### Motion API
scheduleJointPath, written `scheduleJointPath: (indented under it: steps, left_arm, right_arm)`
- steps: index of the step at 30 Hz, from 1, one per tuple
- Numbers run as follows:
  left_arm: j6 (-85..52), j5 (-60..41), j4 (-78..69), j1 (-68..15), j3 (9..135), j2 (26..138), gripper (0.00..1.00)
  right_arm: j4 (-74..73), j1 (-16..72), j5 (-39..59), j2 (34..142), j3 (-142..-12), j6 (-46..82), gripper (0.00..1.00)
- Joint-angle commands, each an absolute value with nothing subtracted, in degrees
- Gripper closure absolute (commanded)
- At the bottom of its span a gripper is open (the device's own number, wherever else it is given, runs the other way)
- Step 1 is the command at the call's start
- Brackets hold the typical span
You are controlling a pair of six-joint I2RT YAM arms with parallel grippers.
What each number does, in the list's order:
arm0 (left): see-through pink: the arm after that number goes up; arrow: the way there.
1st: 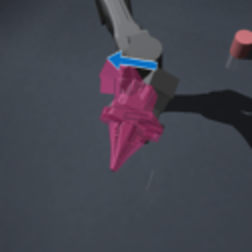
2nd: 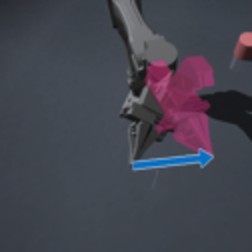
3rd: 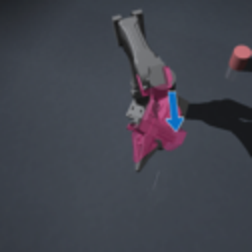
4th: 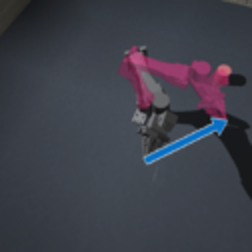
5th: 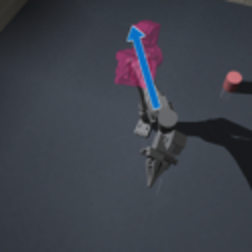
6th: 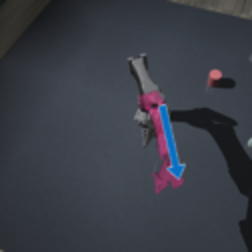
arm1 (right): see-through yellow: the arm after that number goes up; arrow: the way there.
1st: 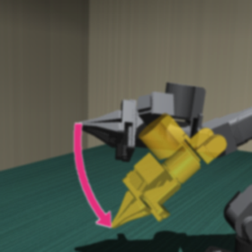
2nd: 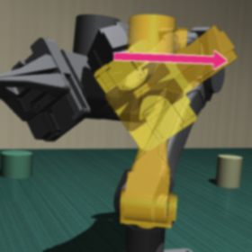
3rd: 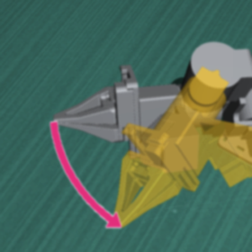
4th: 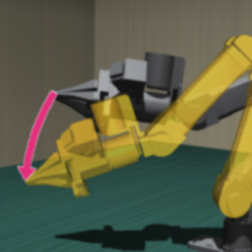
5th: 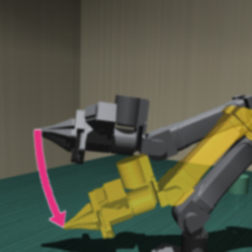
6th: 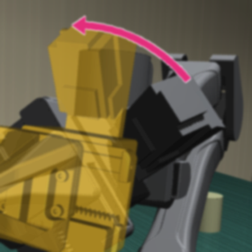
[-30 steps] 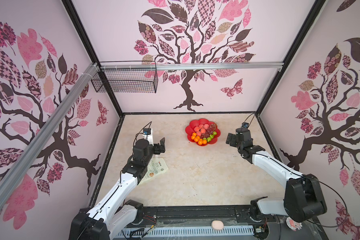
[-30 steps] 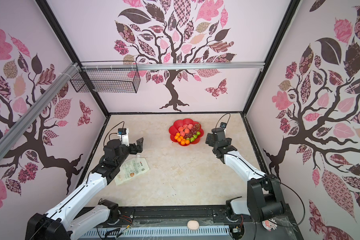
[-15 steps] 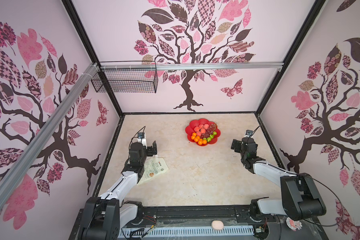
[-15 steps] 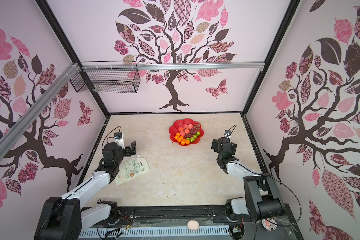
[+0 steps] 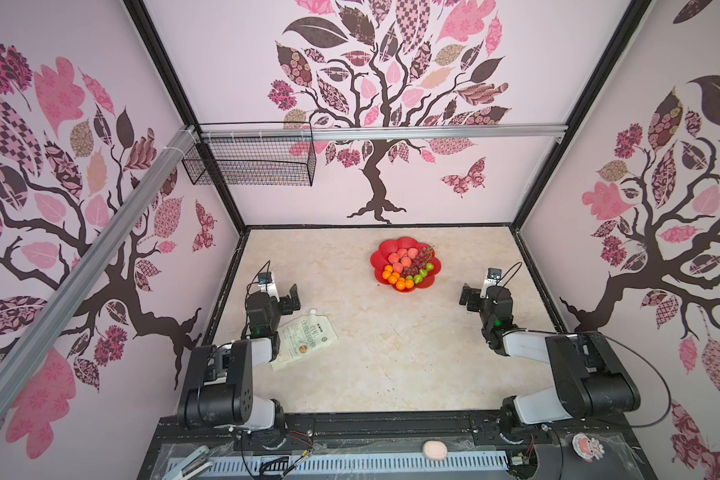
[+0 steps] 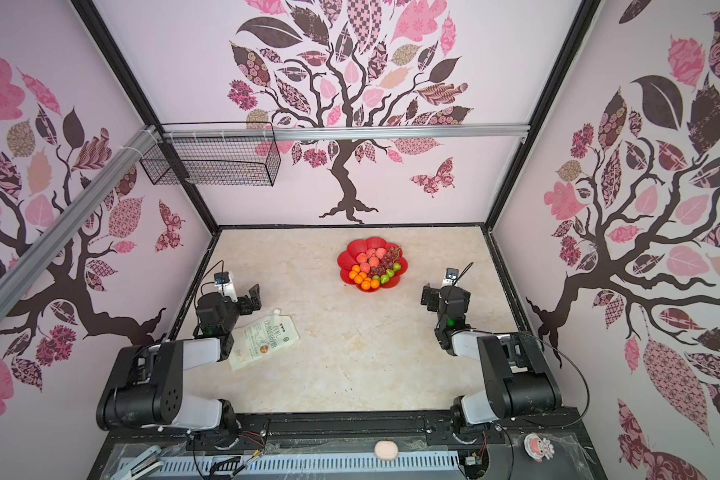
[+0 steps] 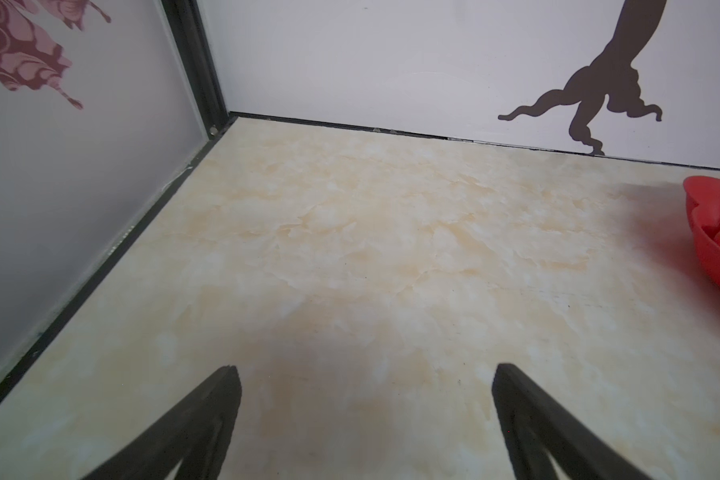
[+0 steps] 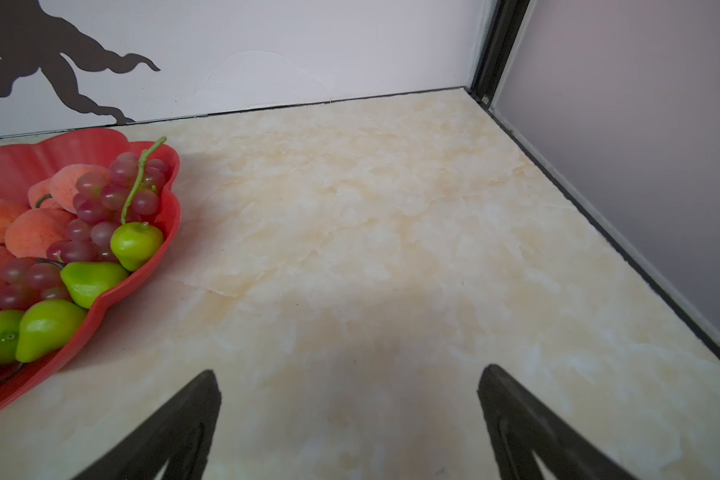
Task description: Place and organize the fake fruits in the fruit bowl
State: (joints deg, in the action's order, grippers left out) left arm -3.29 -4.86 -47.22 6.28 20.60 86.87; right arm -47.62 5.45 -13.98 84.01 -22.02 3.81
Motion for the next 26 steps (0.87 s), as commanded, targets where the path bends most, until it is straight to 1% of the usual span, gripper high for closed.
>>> scheduleJointPath:
  steps: [1, 3, 4, 6, 8, 9, 26]
  left_arm:
    - [-4.05, -5.41, -57.12, 5.83, 19.97, 90.96, 0.02]
    - [-2.68, -1.81, -48.38, 4.15, 22.20, 88.77, 0.02]
    - [-2.23, 0.38, -49.27, 3.10, 22.58, 89.69, 0.02]
    - [-1.88, 1.54, -50.37, 2.49, 22.27, 89.94, 0.02]
    - [-1.80, 2.52, -47.85, 2.14, 22.63, 88.84, 0.01]
    - [-1.36, 2.97, -49.28, 1.80, 22.34, 89.34, 0.01]
    - [-1.83, 2.65, -48.16, 1.96, 22.69, 89.12, 0.01]
  right_arm:
    - [-65.31, 3.43, -12.28, 89.14, -16.70, 3.67, 0.00]
    - [-73.17, 2.36, -10.80, 90.94, -14.15, 4.03, 0.00]
    - [-69.49, 2.34, -10.81, 89.95, -15.17, 4.08, 0.00]
    - [-64.43, 2.35, -10.72, 88.46, -16.40, 4.31, 0.00]
    - [-66.60, 2.32, -10.81, 89.12, -15.90, 4.13, 0.00]
    - [-67.17, 2.32, -10.81, 89.23, -15.75, 4.13, 0.00]
    - [-65.92, 2.34, -10.63, 88.77, -16.01, 4.13, 0.00]
